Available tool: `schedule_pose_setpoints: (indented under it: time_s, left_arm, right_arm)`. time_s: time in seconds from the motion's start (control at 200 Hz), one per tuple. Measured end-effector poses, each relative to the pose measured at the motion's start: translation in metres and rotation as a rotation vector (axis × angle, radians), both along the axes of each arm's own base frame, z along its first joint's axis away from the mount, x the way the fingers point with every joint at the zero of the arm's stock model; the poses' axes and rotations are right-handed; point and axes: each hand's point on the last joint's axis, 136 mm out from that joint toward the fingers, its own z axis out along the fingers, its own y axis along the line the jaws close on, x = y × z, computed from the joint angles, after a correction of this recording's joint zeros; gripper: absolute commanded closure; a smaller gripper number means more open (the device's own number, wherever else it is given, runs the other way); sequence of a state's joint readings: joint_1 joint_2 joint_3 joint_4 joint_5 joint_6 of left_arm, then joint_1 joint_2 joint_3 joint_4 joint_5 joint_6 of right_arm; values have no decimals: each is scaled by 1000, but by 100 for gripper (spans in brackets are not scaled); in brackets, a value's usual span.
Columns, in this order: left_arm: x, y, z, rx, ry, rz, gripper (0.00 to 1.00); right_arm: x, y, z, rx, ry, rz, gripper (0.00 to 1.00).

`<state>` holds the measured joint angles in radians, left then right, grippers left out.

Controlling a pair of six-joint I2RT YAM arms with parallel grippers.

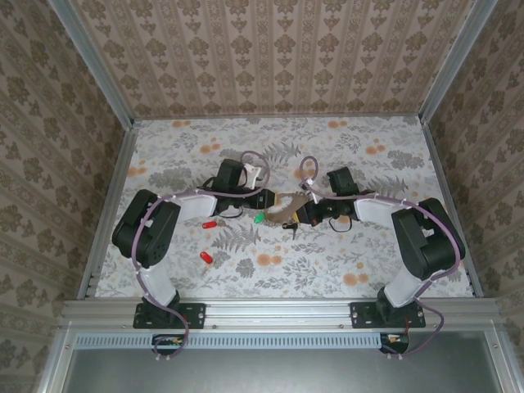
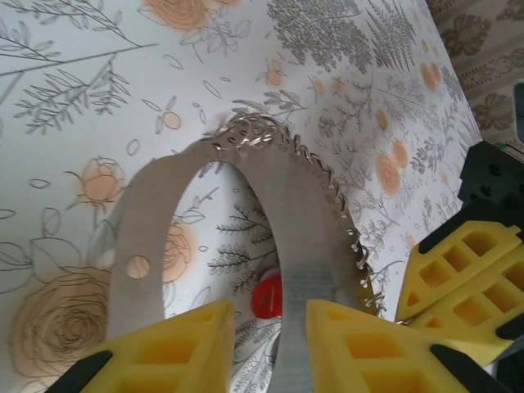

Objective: Put the keys on the keyring

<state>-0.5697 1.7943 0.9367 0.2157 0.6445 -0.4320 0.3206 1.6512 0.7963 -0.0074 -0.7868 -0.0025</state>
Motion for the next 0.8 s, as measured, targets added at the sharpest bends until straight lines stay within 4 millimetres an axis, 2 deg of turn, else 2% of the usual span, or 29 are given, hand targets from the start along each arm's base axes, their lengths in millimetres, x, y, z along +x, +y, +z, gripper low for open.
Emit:
schedule_pose_setpoints:
  time_s: [0.135,0.265,0.505,0.735,0.8]
  left_arm:
    - [-5,-4,1,3,-15,-23,71]
    - [-8,-7,13,-8,-60,-48,72]
    - [-15,-18,25,-18,-99,-112,81]
    - [-32,-30,26,-22,-89,-172,81]
    - [-33,-31,26,-21,-93,-172,77]
  right_arm:
    - [5,0,9,7,-100,5,100]
    - [8,-2,28,11,-260,11,100]
    - [33,2,63,75,-429,-18,100]
    - [37,1,65,24,-564,38,100]
    - [37,1,65,10,-603,64,100]
